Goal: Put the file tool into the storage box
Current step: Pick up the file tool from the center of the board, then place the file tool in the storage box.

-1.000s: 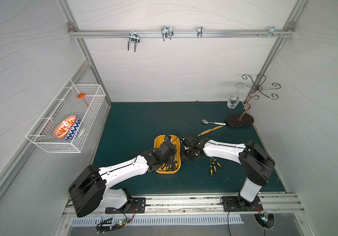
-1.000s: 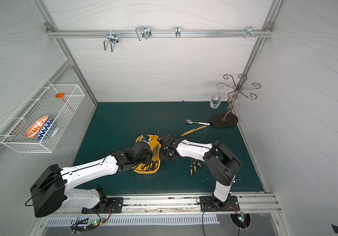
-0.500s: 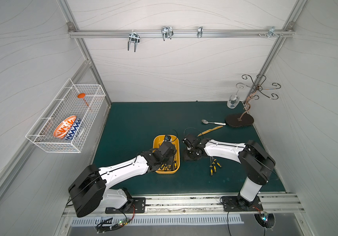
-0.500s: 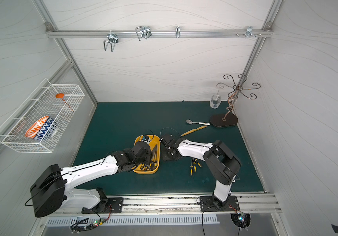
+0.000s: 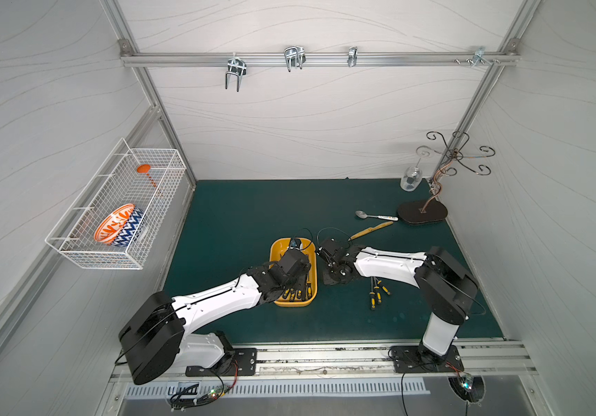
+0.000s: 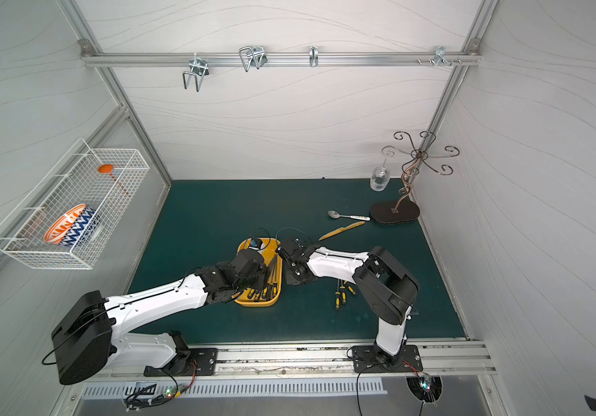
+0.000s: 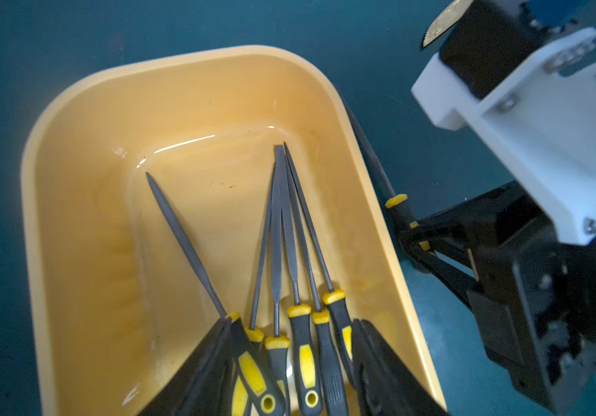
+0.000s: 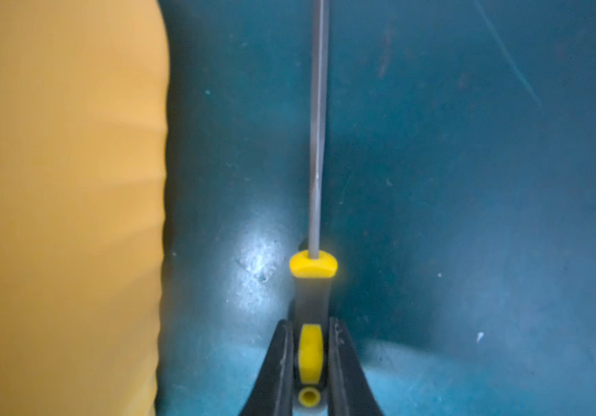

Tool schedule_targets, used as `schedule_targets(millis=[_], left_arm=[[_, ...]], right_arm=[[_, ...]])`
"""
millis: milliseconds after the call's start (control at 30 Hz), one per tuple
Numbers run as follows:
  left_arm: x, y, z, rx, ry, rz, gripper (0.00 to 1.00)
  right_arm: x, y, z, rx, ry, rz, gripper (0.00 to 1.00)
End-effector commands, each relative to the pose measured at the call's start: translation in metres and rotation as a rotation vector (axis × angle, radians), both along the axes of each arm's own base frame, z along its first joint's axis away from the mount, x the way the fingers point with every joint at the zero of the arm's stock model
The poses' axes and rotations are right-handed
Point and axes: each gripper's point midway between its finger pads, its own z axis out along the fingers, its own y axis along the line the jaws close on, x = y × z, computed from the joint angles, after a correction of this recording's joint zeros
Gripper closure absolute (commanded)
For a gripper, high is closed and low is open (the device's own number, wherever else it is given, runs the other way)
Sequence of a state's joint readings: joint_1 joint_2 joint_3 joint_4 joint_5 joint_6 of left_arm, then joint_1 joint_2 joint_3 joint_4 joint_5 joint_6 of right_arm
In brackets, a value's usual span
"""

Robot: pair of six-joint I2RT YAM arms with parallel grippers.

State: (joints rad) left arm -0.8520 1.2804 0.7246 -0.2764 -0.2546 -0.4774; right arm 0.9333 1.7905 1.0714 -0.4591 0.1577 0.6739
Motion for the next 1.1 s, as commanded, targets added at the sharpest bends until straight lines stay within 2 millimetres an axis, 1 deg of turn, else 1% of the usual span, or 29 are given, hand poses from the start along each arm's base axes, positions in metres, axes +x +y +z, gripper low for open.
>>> schedule_targets(millis=[0,33,100,267,367,467,567,733,900,1067], left_arm=[[0.006,-0.008,0.03,-0.052,-0.064,-0.015,0.4],[0.005,-0.009,0.033,-0.068,-0.066,-0.018,0.39],[0.001,-0.012,0.038,-0.11,-0.065,-0.03,0.37],[-0.009,-0.03,0.053,-0.285,-0.082,-0.09,0.34],[-0.013,-0.038,0.063,-0.353,-0.094,-0.127,0.33],[-0.015,-0.044,0.069,-0.391,-0.1,-0.151,0.32],[-0.016,-0.047,0.07,-0.413,-0.099,-0.155,0.31],[-0.014,-0.046,0.063,-0.391,-0.089,-0.144,0.31],[-0.013,-0.044,0.056,-0.385,-0.072,-0.126,0.31],[-0.014,-0.05,0.058,-0.424,-0.072,-0.139,0.33]], right_arm=[[-0.02,-0.021,-0.009,-0.048,0.056,-0.026,0.96],[-0.022,-0.022,-0.005,-0.024,0.057,-0.032,0.97],[-0.024,-0.017,0.009,0.072,0.053,-0.038,0.98],[-0.037,0.008,0.062,0.385,0.018,0.028,0.95],[-0.047,0.018,0.087,0.502,0.015,0.074,0.94],[-0.055,0.028,0.105,0.569,0.009,0.122,0.93],[-0.06,0.038,0.12,0.615,-0.003,0.163,0.93],[-0.059,0.05,0.146,0.676,-0.038,0.195,0.92],[-0.06,0.055,0.173,0.729,-0.068,0.216,0.92],[-0.062,0.054,0.186,0.749,-0.083,0.231,0.92]])
